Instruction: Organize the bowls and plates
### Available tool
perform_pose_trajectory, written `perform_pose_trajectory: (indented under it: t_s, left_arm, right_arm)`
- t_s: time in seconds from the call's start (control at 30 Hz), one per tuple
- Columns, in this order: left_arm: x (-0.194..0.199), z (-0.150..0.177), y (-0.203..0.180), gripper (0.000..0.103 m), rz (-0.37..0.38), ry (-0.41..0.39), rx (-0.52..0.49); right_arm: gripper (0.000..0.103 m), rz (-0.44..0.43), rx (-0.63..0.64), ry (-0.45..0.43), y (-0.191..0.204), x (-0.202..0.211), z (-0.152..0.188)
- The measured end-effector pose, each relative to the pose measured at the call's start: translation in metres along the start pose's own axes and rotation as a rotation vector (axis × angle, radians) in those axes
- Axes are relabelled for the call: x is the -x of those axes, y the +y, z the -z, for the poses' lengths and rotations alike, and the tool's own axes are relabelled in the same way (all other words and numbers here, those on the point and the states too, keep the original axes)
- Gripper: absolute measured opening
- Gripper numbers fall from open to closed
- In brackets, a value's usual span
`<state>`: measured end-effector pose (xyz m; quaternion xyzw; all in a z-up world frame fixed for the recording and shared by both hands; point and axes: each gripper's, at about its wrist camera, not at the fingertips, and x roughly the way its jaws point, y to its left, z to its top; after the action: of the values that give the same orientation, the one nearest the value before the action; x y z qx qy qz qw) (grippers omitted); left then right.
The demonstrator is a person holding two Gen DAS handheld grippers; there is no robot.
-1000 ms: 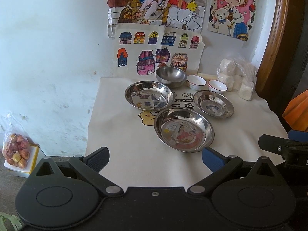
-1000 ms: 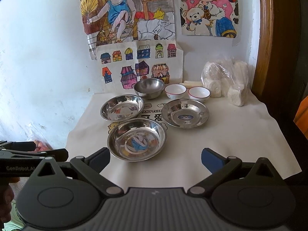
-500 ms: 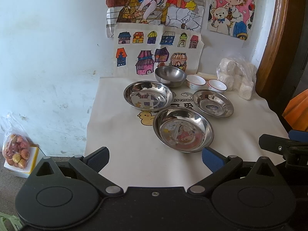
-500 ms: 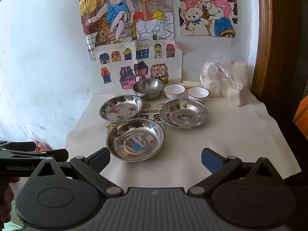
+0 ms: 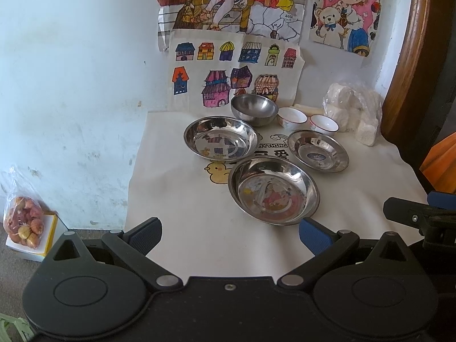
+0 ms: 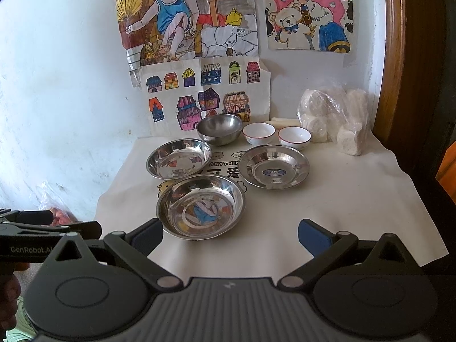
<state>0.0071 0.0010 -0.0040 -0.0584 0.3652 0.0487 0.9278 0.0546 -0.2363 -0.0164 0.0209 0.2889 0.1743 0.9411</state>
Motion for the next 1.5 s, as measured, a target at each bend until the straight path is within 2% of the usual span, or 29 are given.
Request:
perform_pose_trajectory:
  t_s: [0.4,0.67,0.87,1.1,1.23,1.5]
  left_arm:
    - [-0.018,-0.003,-0.004,0.102,-0.016,0.038,0.006]
    - [-0.049,-0.01,-0.009,0.102,-0.044,0.1,0.047]
    - [-0.088,-0.022,-0.021,0.102,-0.085,0.146,0.1]
    - [-0.122,-0.043,-0.037,0.102,-0.142,0.192,0.167]
    - [-0.132,-0.053,-0.041,0.102,-0.144,0.226,0.219]
    - [-0.152,-0.075,-0.025,0.102,-0.174,0.284,0.191]
  right_arm:
    - [0.103,-0.009,-0.001,0.032,-0.004,-0.02,0.001]
    - [0.103,-0.027,0.015,0.073,-0.019,-0.042,-0.002]
    - [0.103,-0.11,0.09,0.14,-0.034,-0.073,-0.014]
    - [0.103,-0.203,0.166,0.201,-0.067,-0.112,-0.048]
    - [0.103,-0.228,0.15,0.222,-0.083,-0.132,-0.064]
    - [0.103,-0.277,0.107,0.276,-0.078,-0.169,-0.076]
